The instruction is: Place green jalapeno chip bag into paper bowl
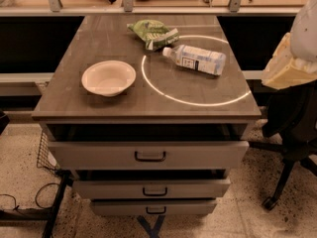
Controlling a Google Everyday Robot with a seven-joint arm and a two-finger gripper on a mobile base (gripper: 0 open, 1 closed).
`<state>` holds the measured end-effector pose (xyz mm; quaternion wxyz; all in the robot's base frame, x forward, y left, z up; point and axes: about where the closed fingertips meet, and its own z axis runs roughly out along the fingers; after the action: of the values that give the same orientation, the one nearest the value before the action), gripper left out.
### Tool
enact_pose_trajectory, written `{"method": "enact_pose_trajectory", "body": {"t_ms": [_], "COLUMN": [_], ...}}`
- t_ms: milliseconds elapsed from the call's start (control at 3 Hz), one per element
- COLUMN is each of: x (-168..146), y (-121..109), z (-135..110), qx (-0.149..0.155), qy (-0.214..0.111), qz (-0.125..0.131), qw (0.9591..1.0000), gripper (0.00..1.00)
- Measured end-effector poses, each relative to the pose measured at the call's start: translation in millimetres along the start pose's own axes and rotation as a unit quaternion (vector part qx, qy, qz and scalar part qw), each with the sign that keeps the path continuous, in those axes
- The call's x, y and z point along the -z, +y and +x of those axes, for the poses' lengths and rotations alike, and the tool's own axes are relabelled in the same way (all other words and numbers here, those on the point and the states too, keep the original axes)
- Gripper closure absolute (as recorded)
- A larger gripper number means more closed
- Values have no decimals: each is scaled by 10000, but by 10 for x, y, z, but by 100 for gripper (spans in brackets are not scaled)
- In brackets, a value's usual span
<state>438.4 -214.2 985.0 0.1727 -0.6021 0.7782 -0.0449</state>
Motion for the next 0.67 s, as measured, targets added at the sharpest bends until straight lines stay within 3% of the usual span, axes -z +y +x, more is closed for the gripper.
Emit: {"method": "enact_pose_trajectory", "body": {"t_ms": [333, 667], "x": [3, 23], "y": [-1, -4], "z": [-1, -12], "qx": [1, 6], "qy": [-2, -13], "qz": [6, 46], "qw": [10000, 10000], "gripper": [78, 58]}}
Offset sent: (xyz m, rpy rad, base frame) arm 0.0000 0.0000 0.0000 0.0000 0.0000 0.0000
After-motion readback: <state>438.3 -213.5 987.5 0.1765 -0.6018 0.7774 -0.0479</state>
